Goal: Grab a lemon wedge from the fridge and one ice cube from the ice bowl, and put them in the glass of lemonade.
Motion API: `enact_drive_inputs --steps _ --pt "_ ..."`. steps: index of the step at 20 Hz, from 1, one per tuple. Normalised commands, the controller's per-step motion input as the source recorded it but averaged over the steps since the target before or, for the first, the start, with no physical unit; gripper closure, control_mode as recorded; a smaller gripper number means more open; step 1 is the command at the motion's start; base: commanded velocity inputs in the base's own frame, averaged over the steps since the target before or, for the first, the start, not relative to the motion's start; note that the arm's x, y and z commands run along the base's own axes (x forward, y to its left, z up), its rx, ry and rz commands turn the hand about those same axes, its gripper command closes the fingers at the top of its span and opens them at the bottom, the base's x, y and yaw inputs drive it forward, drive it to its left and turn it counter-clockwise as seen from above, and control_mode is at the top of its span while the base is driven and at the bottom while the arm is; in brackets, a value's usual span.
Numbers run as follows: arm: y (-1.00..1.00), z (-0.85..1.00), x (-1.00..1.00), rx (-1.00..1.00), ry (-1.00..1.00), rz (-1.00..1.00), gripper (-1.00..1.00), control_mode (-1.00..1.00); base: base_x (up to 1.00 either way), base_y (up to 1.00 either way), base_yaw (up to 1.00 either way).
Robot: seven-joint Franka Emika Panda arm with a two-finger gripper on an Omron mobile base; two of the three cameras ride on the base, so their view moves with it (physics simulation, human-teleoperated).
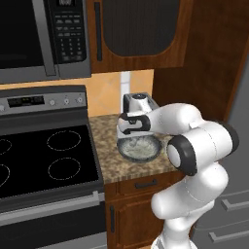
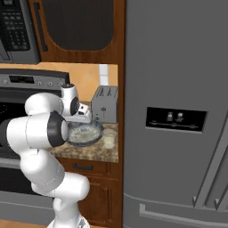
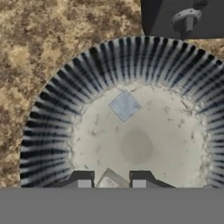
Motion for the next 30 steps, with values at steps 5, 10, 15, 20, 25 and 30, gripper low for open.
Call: enact_drive_inputs --steps 5,10,15,20,25,30 --pt "-0.01 0.19 0.0 0.08 -0.04 0.0 1.0 -1.0 0.0 0.0 0.0" --pt "-0.1 0.23 0.0 0.07 -0.01 0.0 1.0 -1.0 0.0 0.0 0.0" --pt "-0.34 0.68 -0.23 -0.03 0.06 0.0 1.0 -1.0 0.0 0.0 0.0" --pt "-0.92 0.17 -0.12 -0.06 0.02 -0.13 1.0 -1.0 0.0 0.0 0.0" --pt "-0.68 -0.01 0.22 -0.05 0.01 -0.29 1.0 -1.0 0.0 0.0 0.0" --pt "-0.57 -0.28 0.43 -0.01 0.12 -0.28 1.0 -1.0 0.0 0.0 0.0"
